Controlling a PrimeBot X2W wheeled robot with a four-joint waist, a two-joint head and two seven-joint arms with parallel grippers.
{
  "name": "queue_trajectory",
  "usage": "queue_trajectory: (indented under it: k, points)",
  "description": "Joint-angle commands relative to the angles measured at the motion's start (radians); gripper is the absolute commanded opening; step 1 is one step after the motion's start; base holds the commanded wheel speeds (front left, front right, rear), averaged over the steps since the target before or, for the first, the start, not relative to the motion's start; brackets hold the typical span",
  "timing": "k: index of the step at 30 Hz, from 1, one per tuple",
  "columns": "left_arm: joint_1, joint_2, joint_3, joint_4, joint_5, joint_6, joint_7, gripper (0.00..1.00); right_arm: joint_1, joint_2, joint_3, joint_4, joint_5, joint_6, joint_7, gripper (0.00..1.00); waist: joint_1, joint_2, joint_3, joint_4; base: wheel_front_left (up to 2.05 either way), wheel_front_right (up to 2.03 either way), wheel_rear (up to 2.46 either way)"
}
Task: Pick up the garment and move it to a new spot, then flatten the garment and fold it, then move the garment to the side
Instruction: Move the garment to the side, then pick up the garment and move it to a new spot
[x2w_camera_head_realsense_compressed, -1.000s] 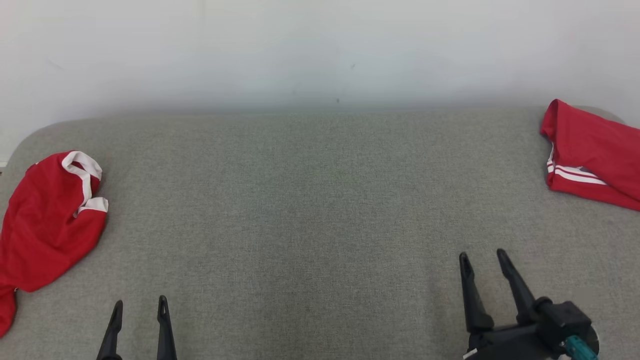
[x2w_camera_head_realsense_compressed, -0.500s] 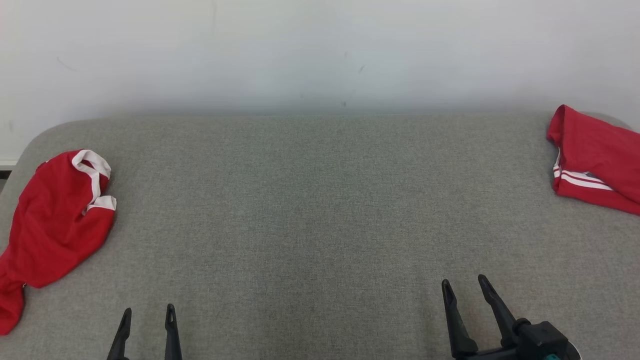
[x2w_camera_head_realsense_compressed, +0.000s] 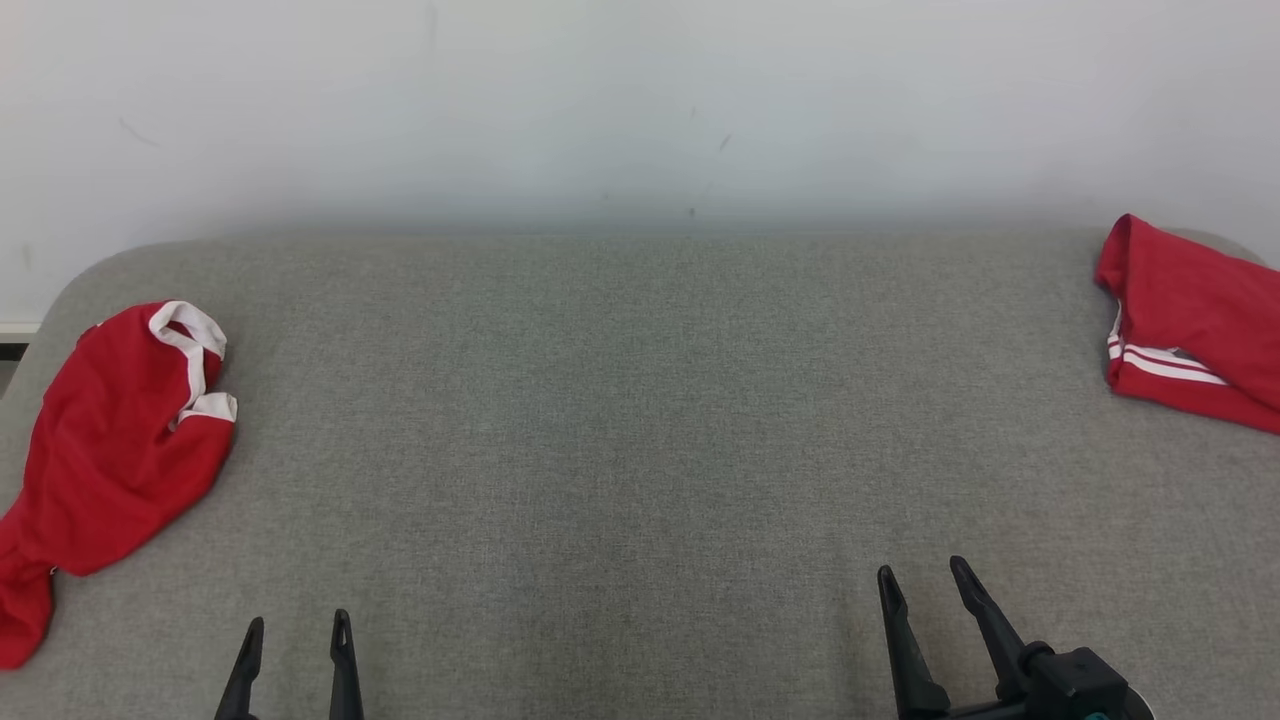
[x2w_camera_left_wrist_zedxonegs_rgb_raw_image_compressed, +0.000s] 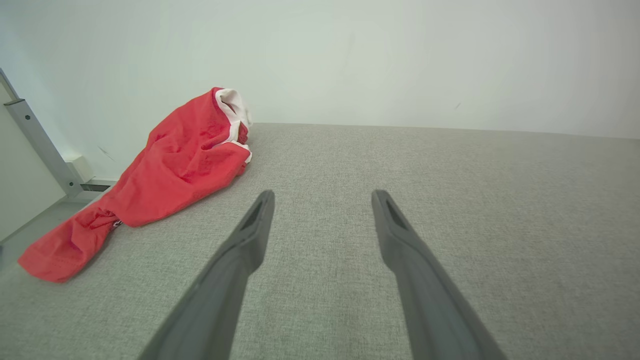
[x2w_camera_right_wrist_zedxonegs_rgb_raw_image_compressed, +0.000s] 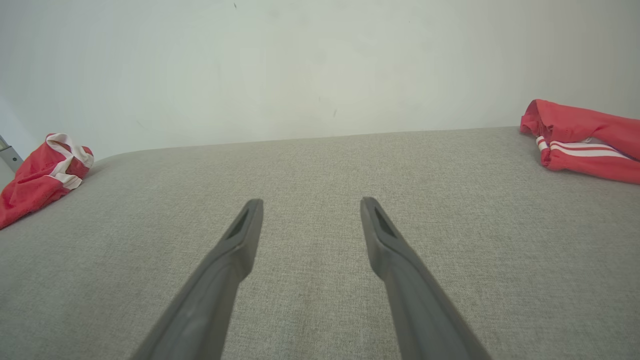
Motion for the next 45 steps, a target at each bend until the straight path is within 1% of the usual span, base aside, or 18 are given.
queue_trajectory:
  k: [1, 6, 11, 26, 36, 38, 40, 42, 45]
  points:
    - [-0.001, -0.001, 0.004, 0.002, 0.004, 0.002, -0.003, 1.00, 0.012, 0.003, 0.001, 0.002, 0.003, -0.003, 0.000, 1.00, 0.0000, 0.0000, 0.000, 0.001, 0.00, 0.00, 0.00]
    - [-0.006, -0.001, 0.003, 0.008, 0.005, -0.005, -0.003, 1.00, 0.014, 0.004, 0.003, 0.001, 0.003, -0.003, 0.000, 1.00, 0.0000, 0.0000, 0.000, 0.019, 0.00, 0.00, 0.00]
    - [-0.012, -0.001, 0.004, 0.013, 0.007, -0.006, -0.003, 1.00, 0.016, 0.005, 0.008, 0.003, 0.007, -0.003, 0.000, 1.00, 0.0000, 0.0000, 0.000, 0.059, 0.00, 0.00, 0.00]
    - [-0.003, -0.001, 0.000, 0.018, -0.008, 0.005, -0.003, 1.00, 0.019, 0.006, 0.011, 0.017, 0.004, -0.003, 0.000, 1.00, 0.0000, 0.0000, 0.014, 0.260, 0.00, 0.00, 0.00]
    - [0.007, -0.001, 0.003, 0.021, -0.010, 0.004, -0.003, 1.00, 0.024, 0.006, 0.019, 0.025, 0.014, -0.003, 0.000, 1.00, 0.0000, 0.0000, 0.011, 0.396, 0.00, 0.00, 0.00]
    - [0.009, -0.001, 0.004, 0.021, -0.010, 0.005, -0.003, 1.00, 0.022, 0.006, 0.023, 0.026, 0.015, -0.003, 0.000, 1.00, 0.0000, 0.0000, 0.010, 0.407, 0.00, 0.00, 0.00]
    - [0.012, -0.001, 0.005, 0.023, -0.012, 0.006, -0.003, 1.00, 0.022, 0.006, 0.027, 0.028, 0.014, -0.003, 0.000, 1.00, 0.0000, 0.0000, 0.010, 0.441, 0.00, 0.00, 0.00]
    - [0.013, -0.001, 0.006, 0.023, -0.015, 0.007, -0.003, 1.00, 0.022, 0.006, 0.029, 0.030, 0.012, -0.003, 0.000, 1.00, 0.0000, 0.0000, 0.011, 0.460, 0.00, 0.00, 0.00]
    - [0.018, -0.002, 0.013, 0.012, -0.027, 0.018, -0.003, 1.00, 0.003, 0.006, 0.045, 0.039, 0.002, -0.003, 0.000, 1.00, 0.0000, 0.0000, 0.021, 0.468, 0.00, 0.00, 0.00]
